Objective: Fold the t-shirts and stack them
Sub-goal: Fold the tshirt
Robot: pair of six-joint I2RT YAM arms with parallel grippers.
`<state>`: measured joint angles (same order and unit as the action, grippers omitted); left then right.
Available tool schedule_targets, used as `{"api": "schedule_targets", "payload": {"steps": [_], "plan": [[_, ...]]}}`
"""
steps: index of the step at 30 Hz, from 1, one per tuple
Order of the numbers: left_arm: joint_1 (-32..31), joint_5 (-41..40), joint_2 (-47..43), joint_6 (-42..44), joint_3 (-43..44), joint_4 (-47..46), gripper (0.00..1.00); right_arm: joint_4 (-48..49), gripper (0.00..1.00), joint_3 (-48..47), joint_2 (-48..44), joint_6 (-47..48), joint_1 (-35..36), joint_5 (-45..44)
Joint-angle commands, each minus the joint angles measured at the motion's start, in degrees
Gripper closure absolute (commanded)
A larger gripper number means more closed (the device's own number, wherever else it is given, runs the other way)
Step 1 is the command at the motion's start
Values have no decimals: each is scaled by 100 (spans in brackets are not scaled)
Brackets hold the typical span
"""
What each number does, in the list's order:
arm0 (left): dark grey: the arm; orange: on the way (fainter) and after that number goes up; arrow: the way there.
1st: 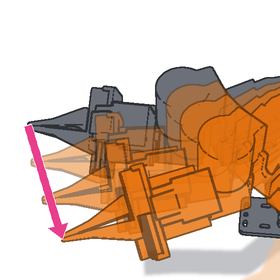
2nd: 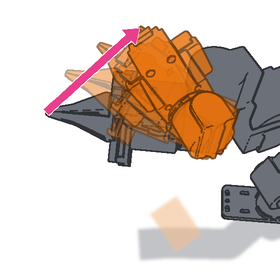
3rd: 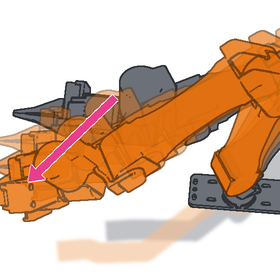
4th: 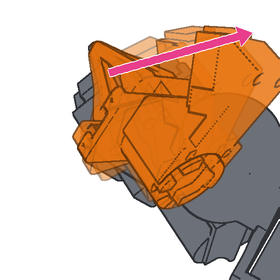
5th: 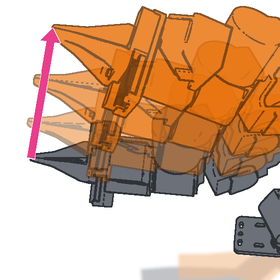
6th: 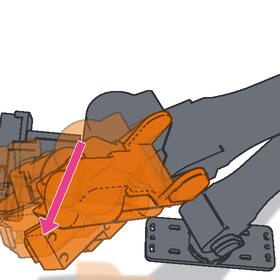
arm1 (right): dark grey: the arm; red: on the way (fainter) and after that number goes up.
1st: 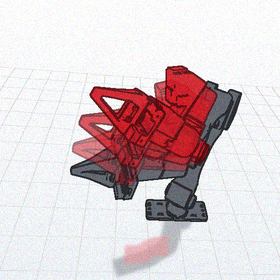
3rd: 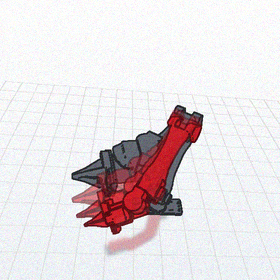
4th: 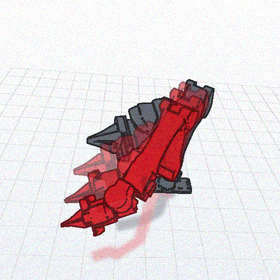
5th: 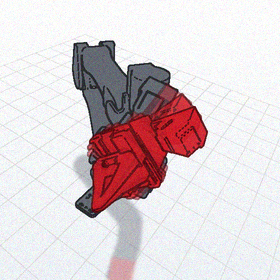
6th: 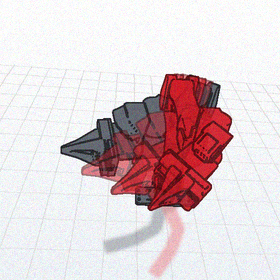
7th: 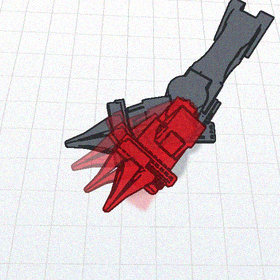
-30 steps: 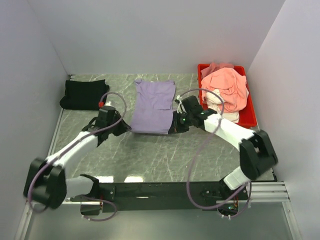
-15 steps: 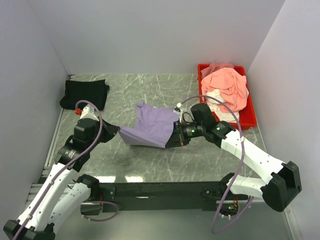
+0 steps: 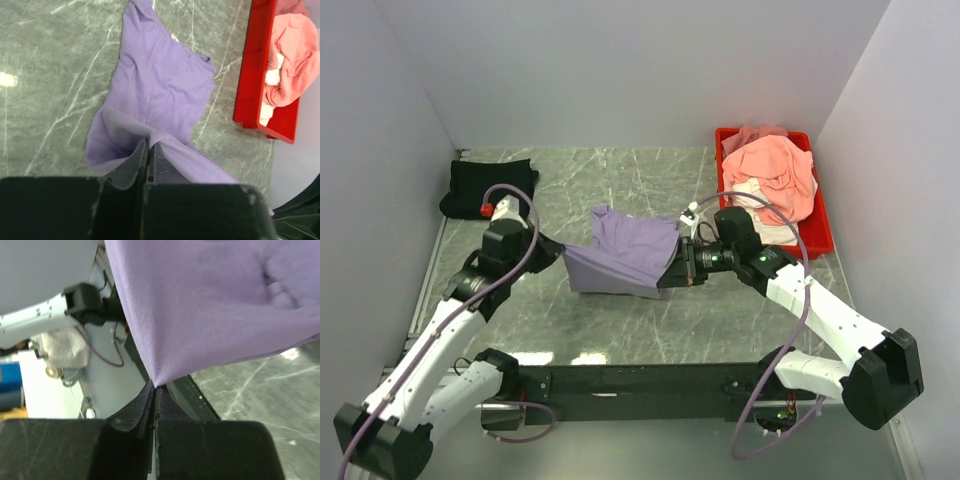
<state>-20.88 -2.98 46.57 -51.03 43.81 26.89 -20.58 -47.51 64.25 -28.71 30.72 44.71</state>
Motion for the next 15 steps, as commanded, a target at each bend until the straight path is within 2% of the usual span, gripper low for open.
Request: {"api": "schedule_targets", "payload": {"steps": [1,7,15], "plan": [[85,-738,404,295,461,-676,100,-52,100,49,17,-12,-373,249],[93,-897,1265,418,962,-861,100,-122,100,-311,474,286,-698,416],[260,-818,1987,523,1462,-1107,100,-428,100,-847,1150,506,-1191,302]]}}
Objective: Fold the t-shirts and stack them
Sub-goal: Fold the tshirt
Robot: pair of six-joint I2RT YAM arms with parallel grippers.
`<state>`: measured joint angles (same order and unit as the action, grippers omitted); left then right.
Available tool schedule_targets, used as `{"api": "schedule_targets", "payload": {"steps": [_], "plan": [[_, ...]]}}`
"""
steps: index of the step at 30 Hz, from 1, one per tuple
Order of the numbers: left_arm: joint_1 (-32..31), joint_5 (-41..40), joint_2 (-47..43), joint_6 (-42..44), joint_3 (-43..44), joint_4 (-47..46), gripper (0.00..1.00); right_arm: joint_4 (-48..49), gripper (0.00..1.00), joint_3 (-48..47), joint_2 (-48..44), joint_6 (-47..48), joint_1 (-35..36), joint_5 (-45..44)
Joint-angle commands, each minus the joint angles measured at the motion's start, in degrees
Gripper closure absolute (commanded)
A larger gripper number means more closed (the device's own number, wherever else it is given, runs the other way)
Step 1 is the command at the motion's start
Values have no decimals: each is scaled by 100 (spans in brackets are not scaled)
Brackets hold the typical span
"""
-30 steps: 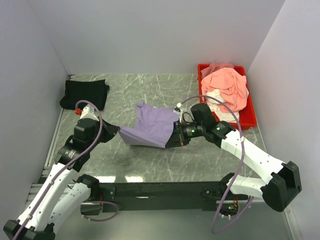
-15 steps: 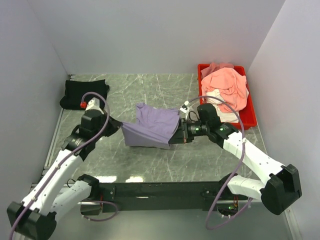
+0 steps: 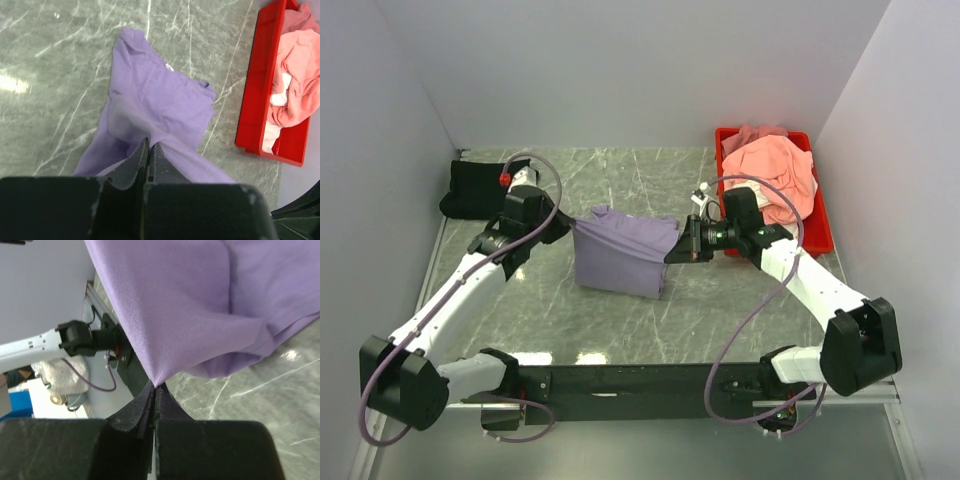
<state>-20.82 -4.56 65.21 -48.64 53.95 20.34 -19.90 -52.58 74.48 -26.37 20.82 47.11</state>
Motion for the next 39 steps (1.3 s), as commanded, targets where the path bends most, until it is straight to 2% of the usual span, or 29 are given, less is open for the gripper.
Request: {"api": "schedule_targets", "payload": {"steps": [1,12,21,30,39], "plan": [[262,-634,237,320,493,-478,100,-576,100,-489,207,395,-245,52],[500,-283,1133,496,1125,-786,100,-769,100,-1184,936,501,-675,-254],[623,-28,2442,593,1854,-891,100,-691,100,-1747,1709,484,-895,-633],[737,183,3874,707,2865,-566,100,-743,100,-2643,2756,422,-992,-887],[807,342,4702,681,3297,-495,100,-726,100,-3276,3696,290,-1053,-1054]]}}
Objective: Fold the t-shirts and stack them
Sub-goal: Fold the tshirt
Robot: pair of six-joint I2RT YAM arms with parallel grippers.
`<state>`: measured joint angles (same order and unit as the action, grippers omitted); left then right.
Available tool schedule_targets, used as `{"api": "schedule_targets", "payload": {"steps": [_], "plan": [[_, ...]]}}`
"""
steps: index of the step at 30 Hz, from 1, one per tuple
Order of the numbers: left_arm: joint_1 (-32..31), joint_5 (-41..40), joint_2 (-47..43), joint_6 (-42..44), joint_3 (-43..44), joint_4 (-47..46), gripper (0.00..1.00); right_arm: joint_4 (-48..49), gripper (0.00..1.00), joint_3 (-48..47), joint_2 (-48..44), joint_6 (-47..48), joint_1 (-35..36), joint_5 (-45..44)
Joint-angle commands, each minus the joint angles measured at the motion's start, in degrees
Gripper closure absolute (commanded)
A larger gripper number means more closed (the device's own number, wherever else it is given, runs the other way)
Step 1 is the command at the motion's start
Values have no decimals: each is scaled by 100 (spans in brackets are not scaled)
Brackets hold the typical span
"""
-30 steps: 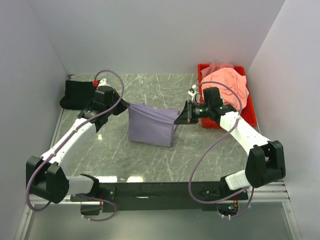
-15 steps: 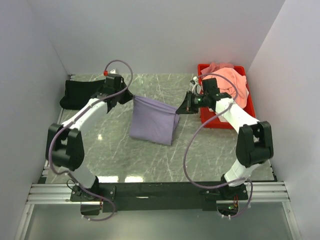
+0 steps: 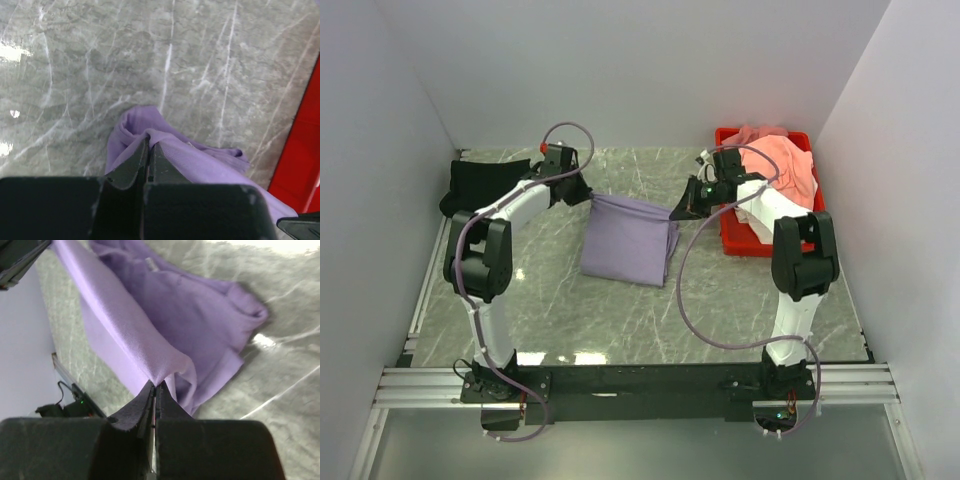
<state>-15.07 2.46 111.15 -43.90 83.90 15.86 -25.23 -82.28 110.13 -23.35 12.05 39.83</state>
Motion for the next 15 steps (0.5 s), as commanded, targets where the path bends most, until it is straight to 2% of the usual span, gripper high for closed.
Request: {"api": "schedule_targets", "payload": {"steps": [1,9,15], "plan": [[233,-430,160,198,320,-56,100,-210,100,-350,254,-63,-194,-405],[241,-176,697,285,707,5,100,71,100,-272,431,-327,-239,-740],[233,132,645,251,628,-153,99,229,100,-25,159,-363,-239,-767]]}}
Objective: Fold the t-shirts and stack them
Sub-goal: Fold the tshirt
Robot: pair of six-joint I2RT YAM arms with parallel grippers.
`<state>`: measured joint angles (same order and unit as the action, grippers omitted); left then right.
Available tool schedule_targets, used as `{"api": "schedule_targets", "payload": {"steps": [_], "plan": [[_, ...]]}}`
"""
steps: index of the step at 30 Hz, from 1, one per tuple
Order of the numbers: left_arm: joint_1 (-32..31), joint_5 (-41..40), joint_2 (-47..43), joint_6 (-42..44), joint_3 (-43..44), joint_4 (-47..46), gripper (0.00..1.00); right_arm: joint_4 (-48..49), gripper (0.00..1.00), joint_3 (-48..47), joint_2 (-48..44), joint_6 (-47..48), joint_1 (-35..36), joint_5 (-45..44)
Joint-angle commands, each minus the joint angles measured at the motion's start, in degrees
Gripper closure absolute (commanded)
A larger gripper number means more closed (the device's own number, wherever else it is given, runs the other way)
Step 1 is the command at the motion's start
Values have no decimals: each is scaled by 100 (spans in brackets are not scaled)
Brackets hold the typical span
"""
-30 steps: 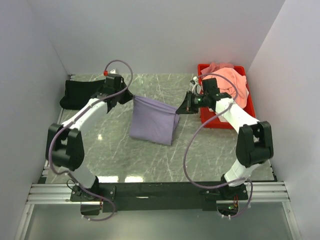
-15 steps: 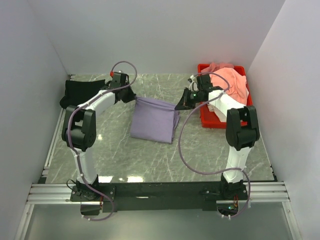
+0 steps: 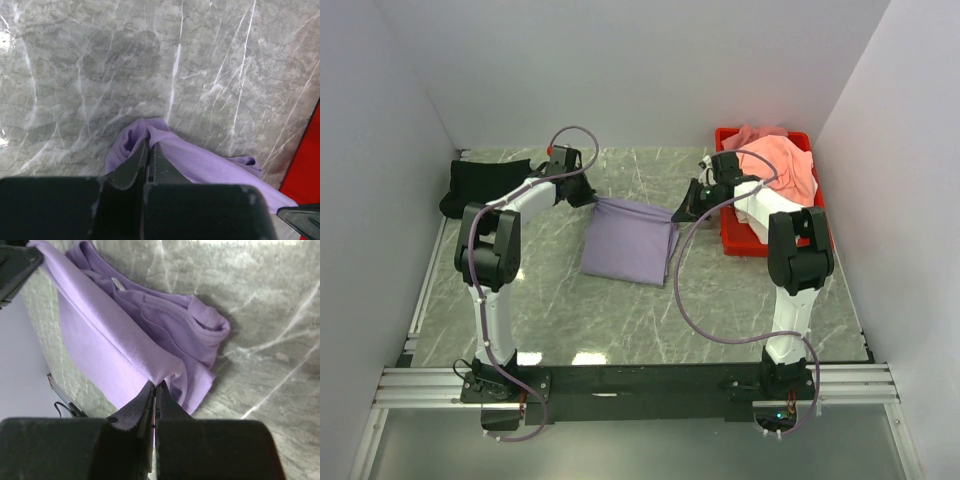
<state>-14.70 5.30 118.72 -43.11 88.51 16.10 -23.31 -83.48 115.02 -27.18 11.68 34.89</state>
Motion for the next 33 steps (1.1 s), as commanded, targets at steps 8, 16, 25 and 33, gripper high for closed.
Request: {"api": "schedule_targets", "payload": {"steps": [8,16,25,33], "plan": [[195,129,-77,268,419,-73,35,-147,90,-9,-297,-77,-201,-764],[187,331,-954,444,194,70,1,-578,29,-722,-735,327,-131,-564],[-305,691,-2054,137,-1396,-660,0,97,27,297,-1325,73,720,-300],[-411,1358,-1449,171,-1521,-784,1,591,27,500,-605,-375,1064,-185]]}}
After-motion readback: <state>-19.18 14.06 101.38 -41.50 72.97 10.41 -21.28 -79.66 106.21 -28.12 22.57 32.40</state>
